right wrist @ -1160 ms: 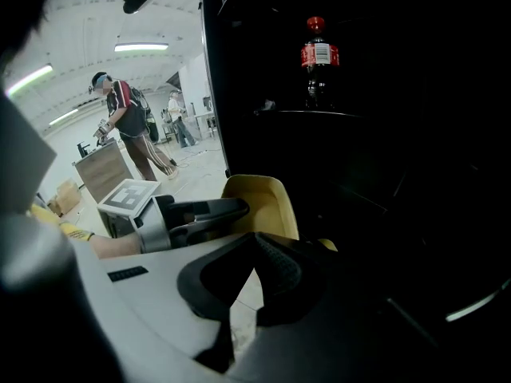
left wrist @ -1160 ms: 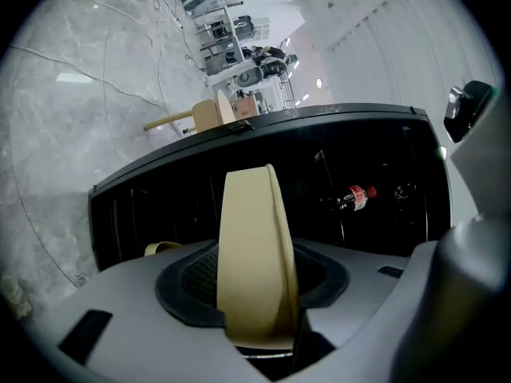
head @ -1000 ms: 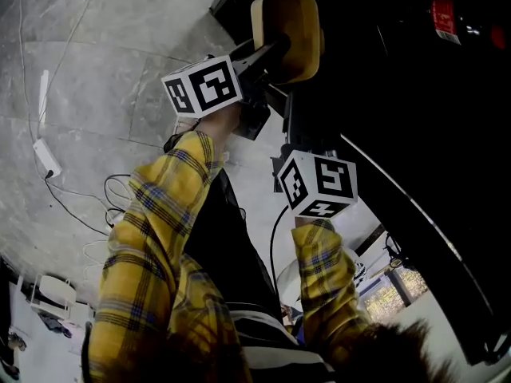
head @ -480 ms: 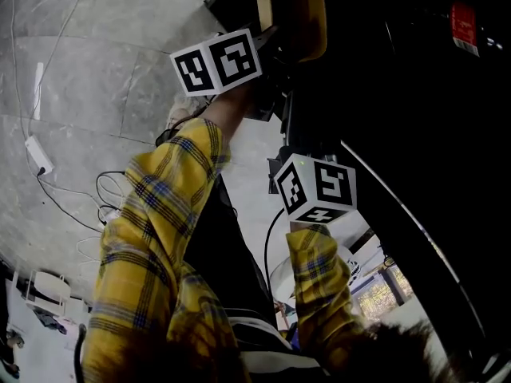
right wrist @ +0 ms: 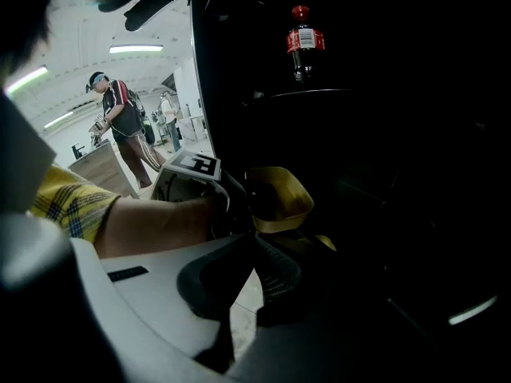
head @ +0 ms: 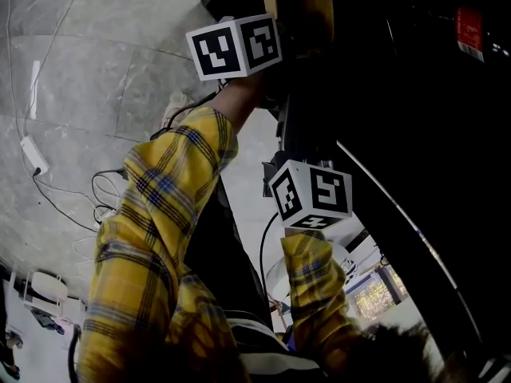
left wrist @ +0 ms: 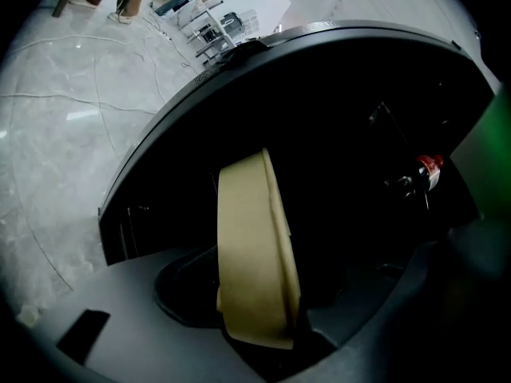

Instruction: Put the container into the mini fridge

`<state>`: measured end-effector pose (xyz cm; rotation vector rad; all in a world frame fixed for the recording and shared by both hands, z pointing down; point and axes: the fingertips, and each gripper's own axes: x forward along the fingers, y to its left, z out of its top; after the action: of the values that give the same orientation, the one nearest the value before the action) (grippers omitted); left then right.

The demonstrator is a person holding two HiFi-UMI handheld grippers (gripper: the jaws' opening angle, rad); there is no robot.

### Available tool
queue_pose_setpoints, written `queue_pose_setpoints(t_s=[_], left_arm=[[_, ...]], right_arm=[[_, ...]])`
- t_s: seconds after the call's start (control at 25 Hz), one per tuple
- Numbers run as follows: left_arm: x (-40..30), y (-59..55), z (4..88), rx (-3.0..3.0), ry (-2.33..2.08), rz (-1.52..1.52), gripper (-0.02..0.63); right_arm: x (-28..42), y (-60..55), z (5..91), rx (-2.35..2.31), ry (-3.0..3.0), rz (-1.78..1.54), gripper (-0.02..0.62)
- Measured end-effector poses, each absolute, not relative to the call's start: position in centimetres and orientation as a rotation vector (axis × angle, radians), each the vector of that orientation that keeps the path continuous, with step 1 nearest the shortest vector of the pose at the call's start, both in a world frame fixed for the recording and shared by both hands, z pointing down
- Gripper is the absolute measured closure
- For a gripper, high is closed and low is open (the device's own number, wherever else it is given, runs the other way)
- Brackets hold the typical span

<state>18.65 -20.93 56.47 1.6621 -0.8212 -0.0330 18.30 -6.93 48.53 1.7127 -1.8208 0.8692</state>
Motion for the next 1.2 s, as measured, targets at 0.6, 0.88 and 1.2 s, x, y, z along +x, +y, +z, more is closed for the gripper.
queue_pose_setpoints(t_s=[0.6,0.88,1.2], left_arm=[[19.2,-22.5,56.8,1.698,-0.773,0.03,0.379],[18.9,-22.6,57.1,1.705,-0.769,0.074,0.274],[18.6,-21.8,57.2,1.746,-0.711,0.101,0.23]], right_arm=[[17.9,-5.7,48.2,1.731,-1.801,0.849,0.569],[17.6,-5.9,48.0,1.738,-1.799,0.848,0.569],[17.3,-5.7,47.9,1.739,-1.792,0.847,0.569]])
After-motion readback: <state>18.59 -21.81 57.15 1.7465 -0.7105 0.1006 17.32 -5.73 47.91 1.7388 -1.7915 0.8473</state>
